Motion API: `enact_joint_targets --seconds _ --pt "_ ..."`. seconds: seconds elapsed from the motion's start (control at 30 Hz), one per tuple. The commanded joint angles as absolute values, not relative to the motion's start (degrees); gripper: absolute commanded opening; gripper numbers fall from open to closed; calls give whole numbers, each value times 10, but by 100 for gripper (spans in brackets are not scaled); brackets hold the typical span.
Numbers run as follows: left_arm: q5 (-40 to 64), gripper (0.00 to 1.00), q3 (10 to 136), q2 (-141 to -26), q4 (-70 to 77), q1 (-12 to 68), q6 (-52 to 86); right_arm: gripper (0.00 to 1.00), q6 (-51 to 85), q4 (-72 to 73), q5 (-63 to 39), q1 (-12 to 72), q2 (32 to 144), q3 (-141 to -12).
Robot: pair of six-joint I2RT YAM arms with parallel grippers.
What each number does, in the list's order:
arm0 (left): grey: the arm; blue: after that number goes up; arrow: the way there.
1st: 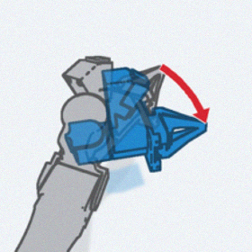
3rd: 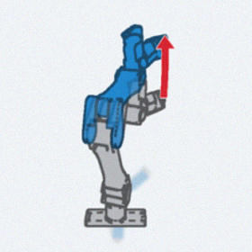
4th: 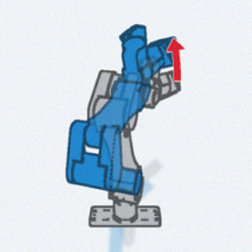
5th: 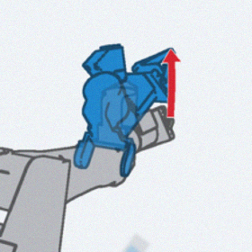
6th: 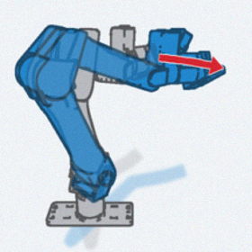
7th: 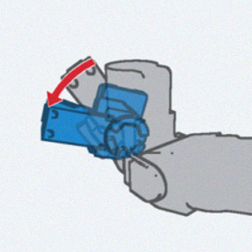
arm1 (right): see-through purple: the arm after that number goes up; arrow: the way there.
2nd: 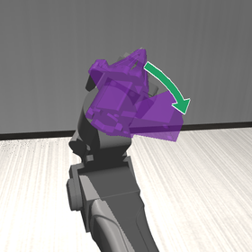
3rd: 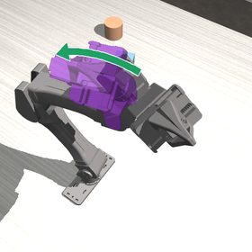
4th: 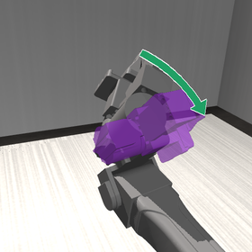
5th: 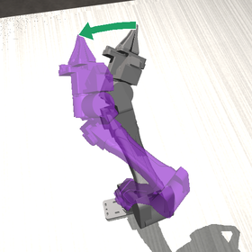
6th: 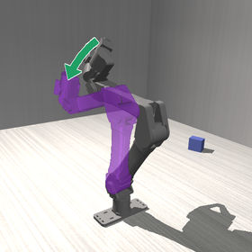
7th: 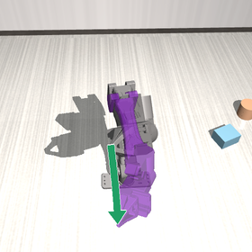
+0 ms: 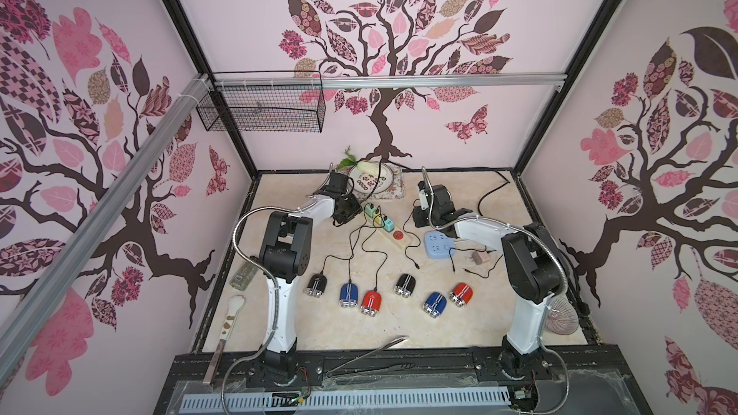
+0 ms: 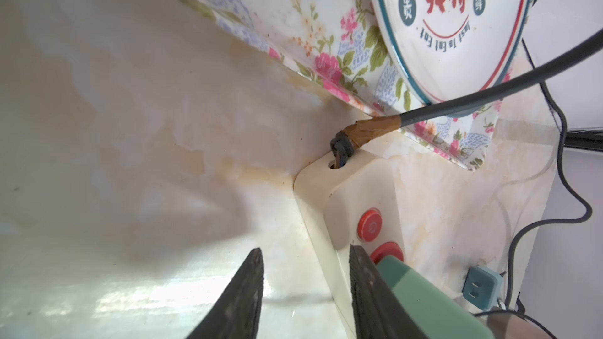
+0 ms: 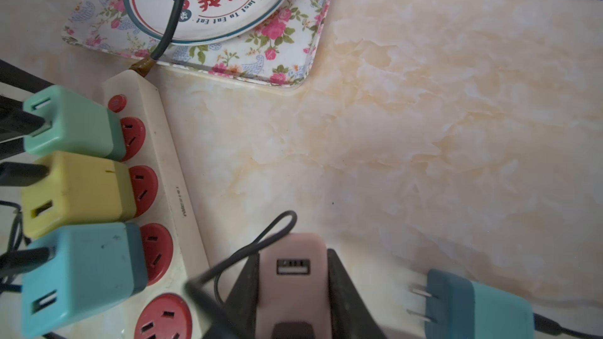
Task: Unplug the electric shaver
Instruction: Place the plug at the center of the board.
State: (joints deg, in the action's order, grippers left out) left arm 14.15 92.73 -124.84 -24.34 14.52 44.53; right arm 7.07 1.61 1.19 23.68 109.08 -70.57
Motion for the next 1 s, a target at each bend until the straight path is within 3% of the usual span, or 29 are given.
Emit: enact_joint_targets --seconds 0.0,0.57,0.97 --pt "136 47 907 -1217 -240 145 437 28 94 15 -32 224 1112 -726" --pt "136 49 841 -1158 -220 144 432 29 221 109 -256 153 1167 -696" --pt "118 49 704 -1041 -193 160 425 34 223 82 -254 151 1200 -719"
